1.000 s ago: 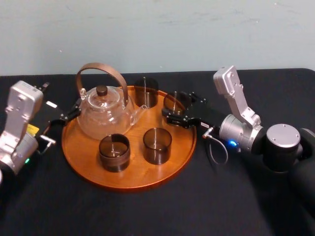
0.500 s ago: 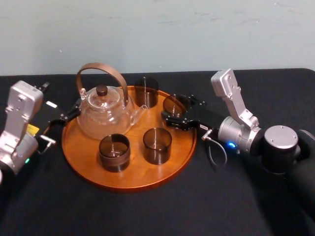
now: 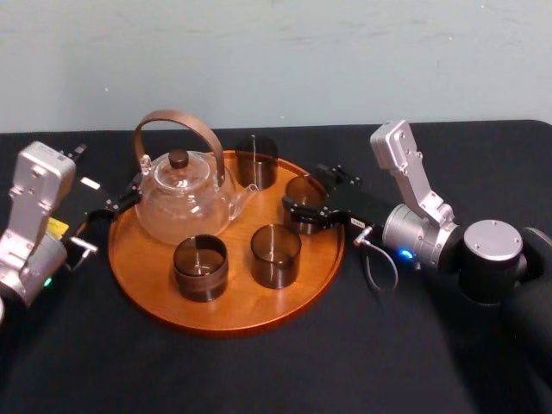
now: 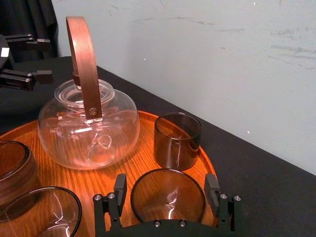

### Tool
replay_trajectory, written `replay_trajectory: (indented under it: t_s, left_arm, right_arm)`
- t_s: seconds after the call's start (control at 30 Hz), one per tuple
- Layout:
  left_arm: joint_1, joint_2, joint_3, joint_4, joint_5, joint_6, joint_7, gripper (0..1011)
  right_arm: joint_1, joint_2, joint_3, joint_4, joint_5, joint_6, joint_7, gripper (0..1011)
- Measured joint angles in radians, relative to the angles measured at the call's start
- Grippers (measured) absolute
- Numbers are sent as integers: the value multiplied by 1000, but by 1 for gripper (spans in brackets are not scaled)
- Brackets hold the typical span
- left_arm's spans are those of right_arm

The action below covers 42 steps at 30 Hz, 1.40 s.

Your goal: Pick up the glass from the table and place it on the tray.

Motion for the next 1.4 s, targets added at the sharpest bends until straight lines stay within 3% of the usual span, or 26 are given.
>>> replay_trajectory:
  t_s: [0.53,0.83,1.03,1.2,1.4]
  left_arm:
    - [0,0,0,0,0,0,0,1002]
    - [0,0,0,0,0,0,0,1001]
    - [0,0,0,0,0,0,0,1001]
    - [0,0,0,0,0,0,0,1001]
    - [0,0,0,0,0,0,0,1001]
  right_arm:
    - [-14,7,16,-25,18,9,4,1002]
    - [-65,51,45,-166,45,21,-6,1002]
    - [-133,111,86,-324,82,26,-22,1002]
    - [-195,158,122,-415,105,13,-38,1002]
    - [-260,201,166,-471,126,-7,-60,1002]
